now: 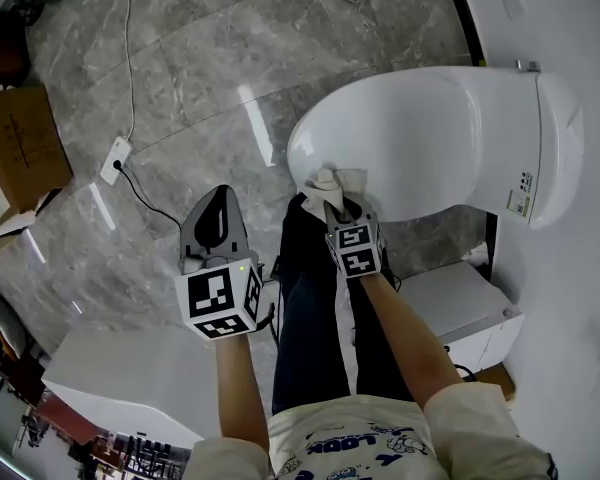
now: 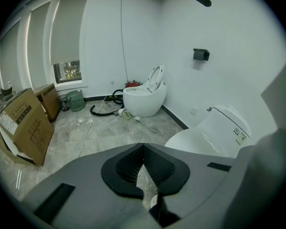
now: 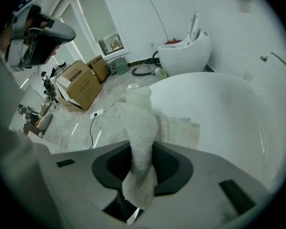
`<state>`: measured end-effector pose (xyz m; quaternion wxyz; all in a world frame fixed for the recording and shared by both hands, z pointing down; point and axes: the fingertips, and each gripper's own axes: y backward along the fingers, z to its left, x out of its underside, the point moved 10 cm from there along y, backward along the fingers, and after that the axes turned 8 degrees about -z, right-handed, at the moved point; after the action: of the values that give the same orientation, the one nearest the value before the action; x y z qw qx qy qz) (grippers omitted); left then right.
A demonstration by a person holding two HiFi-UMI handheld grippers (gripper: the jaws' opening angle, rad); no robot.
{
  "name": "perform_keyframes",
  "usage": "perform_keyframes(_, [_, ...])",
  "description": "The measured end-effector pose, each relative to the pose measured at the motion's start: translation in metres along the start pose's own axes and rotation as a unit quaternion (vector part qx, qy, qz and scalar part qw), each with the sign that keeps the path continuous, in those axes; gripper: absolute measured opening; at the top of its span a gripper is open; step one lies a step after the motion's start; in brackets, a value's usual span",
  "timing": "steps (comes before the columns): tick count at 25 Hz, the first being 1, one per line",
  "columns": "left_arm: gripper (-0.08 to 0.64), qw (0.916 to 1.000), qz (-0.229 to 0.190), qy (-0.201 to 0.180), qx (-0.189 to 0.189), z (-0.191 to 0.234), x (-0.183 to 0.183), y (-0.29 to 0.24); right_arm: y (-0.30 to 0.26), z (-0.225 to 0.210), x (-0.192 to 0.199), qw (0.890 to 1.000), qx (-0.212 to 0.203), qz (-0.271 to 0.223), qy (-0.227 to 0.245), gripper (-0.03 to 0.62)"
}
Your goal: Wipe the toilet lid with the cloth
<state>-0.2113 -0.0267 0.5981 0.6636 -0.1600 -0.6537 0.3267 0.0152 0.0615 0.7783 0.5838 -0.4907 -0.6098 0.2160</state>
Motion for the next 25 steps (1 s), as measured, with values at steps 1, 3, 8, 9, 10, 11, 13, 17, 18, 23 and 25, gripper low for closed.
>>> perform_keyframes(1, [0.003, 1.0, 0.0, 0.003, -0.004, 0.003, 0.001, 0.001, 0.0, 0.001, -0.001, 1.0, -0.001, 0.004, 0.0, 0.1])
perform_keyframes(3, [0.003, 0.9999, -0.001, 0.009, -0.01, 0.006, 0.001, 0.004, 0.0, 0.001, -0.003, 1.0, -0.003, 0.012, 0.001, 0.1])
perform_keyframes(8, [0.003, 0.9997, -0.009, 0.016, -0.016, 0.007, -0.009, 0.012, 0.019, 0.0, -0.023, 1.0, 0.005, -0.01, -0.001, 0.098])
perform_keyframes(9, [0.003, 0.9996, -0.013, 0.016, -0.017, 0.007, -0.014, 0.015, 0.026, -0.002, -0.029, 1.0, 0.008, -0.02, -0.004, 0.098])
perform_keyframes(10, [0.003, 0.9995, -0.018, 0.017, -0.018, 0.006, -0.019, 0.017, 0.033, -0.004, -0.037, 0.999, 0.011, -0.03, -0.007, 0.098])
perform_keyframes(11, [0.003, 0.9994, -0.023, 0.017, -0.019, 0.005, -0.026, 0.02, 0.041, -0.006, -0.045, 0.999, 0.016, -0.041, -0.01, 0.098])
perform_keyframes(13, [0.003, 0.999, -0.034, 0.02, -0.022, 0.003, -0.042, 0.027, 0.059, -0.01, -0.064, 0.998, 0.024, -0.064, -0.013, 0.098])
perform_keyframes(17, [0.003, 0.9975, -0.062, 0.023, -0.026, -0.005, -0.082, 0.046, 0.109, -0.012, -0.118, 0.991, 0.036, -0.132, -0.009, 0.098])
perform_keyframes(18, [0.003, 0.9969, -0.071, 0.024, -0.026, -0.009, -0.094, 0.053, 0.124, -0.012, -0.134, 0.988, 0.037, -0.151, -0.006, 0.098])
perform_keyframes(23, [0.003, 0.9915, -0.127, 0.019, -0.021, -0.029, -0.16, 0.089, 0.208, -0.008, -0.211, 0.967, 0.04, -0.251, 0.016, 0.098])
perform_keyframes(25, [0.003, 0.9876, -0.155, 0.014, -0.022, -0.037, -0.188, 0.103, 0.241, -0.008, -0.243, 0.955, 0.043, -0.292, 0.031, 0.098])
